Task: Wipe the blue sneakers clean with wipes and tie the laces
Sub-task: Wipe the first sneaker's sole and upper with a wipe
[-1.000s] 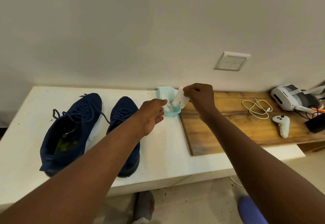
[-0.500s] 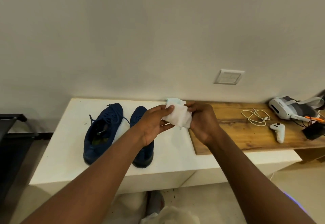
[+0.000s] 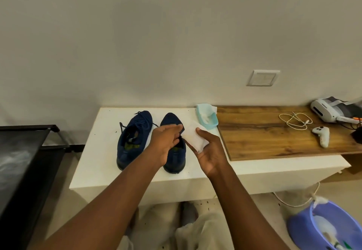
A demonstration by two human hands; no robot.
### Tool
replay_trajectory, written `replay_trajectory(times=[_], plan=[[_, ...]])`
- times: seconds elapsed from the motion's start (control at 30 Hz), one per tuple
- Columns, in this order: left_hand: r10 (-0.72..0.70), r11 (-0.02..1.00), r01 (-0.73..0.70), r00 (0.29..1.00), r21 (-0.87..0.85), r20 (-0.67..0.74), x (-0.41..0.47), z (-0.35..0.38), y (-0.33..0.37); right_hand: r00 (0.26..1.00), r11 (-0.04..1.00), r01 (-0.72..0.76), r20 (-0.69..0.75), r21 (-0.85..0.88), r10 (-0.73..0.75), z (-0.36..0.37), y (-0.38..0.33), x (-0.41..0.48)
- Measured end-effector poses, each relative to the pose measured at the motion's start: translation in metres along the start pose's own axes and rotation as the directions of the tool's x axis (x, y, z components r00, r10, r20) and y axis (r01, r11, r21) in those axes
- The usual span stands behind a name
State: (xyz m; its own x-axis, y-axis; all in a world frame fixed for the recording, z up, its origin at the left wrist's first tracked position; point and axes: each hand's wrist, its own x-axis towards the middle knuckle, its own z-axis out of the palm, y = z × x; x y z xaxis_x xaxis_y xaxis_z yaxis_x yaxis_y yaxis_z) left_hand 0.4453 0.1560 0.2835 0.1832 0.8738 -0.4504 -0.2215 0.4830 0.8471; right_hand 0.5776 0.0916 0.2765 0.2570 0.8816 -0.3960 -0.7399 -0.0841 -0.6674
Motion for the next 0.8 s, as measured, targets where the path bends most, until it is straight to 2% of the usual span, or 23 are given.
replay_trajectory(times=[0.13,0.33,0.5,0.63,0.73,0.8], plan=[[-0.206,0.969,0.204,0.978,-0.141,-0.005,0.009,-0.007,-0.015,0.987,1.000,0.022,-0.162,0.016,-0.020,-0.014,0.015,0.011],[-0.352,0.860,0.348,0.934,-0.372,0.059,0.033,0.008,-0.006,0.976,0.998,0.067,-0.206,-0.013,-0.068,-0.029,0.028,0.037],[-0.388,0.872,0.348,0.920,-0.343,-0.052,0.062,0.028,-0.009,0.969,0.995,0.069,-0.231,-0.070,-0.084,-0.046,0.038,0.056],[-0.346,0.917,0.316,0.934,-0.246,-0.091,0.078,0.042,-0.027,0.966,0.997,0.078,-0.246,-0.016,-0.080,-0.054,0.035,0.064],[-0.346,0.919,0.299,0.925,-0.259,-0.159,0.092,0.041,-0.037,0.963,0.996,0.085,-0.256,0.001,-0.082,-0.058,0.034,0.070],[-0.347,0.925,0.311,0.926,-0.218,-0.149,0.097,0.043,-0.039,0.960,0.996,0.088,-0.269,0.012,-0.081,-0.060,0.033,0.072]])
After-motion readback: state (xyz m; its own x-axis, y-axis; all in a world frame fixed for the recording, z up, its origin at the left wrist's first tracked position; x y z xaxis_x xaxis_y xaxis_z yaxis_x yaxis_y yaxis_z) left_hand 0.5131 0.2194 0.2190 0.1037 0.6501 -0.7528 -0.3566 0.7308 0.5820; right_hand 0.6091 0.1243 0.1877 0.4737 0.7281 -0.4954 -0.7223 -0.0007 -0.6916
